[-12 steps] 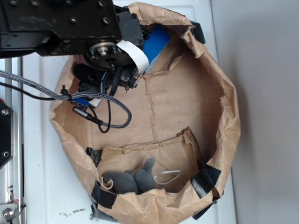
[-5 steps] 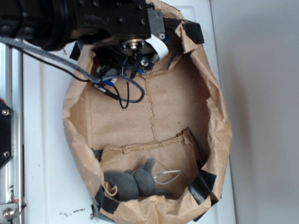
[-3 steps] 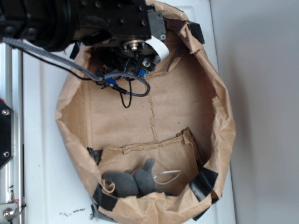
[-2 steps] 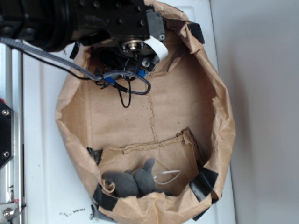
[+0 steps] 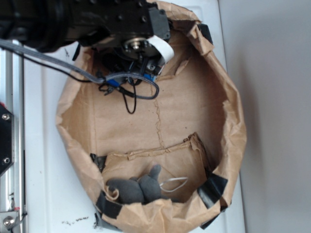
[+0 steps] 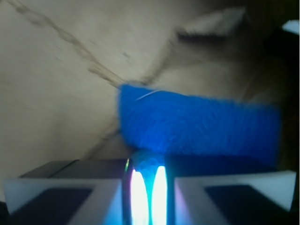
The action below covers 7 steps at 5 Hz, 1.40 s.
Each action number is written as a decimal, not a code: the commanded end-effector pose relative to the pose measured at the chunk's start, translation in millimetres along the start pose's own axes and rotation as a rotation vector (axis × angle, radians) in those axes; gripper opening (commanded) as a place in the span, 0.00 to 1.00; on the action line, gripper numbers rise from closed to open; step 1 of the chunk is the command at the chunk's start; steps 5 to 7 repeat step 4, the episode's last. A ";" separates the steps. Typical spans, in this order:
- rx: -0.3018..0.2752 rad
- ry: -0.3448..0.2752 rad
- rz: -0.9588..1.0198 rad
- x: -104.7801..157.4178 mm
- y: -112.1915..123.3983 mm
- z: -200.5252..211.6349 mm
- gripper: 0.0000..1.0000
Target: Grab the blue ball.
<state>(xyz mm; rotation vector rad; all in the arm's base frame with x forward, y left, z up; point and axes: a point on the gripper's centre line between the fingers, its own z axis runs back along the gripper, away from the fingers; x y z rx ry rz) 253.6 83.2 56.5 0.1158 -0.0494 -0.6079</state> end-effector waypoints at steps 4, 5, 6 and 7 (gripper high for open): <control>-0.205 -0.377 -0.048 -1.8 -0.9 130.5 0.00; -0.205 -0.377 -0.048 -1.8 -0.9 130.5 0.00; -0.205 -0.377 -0.048 -1.8 -0.9 130.5 0.00; -0.205 -0.377 -0.048 -1.8 -0.9 130.5 0.00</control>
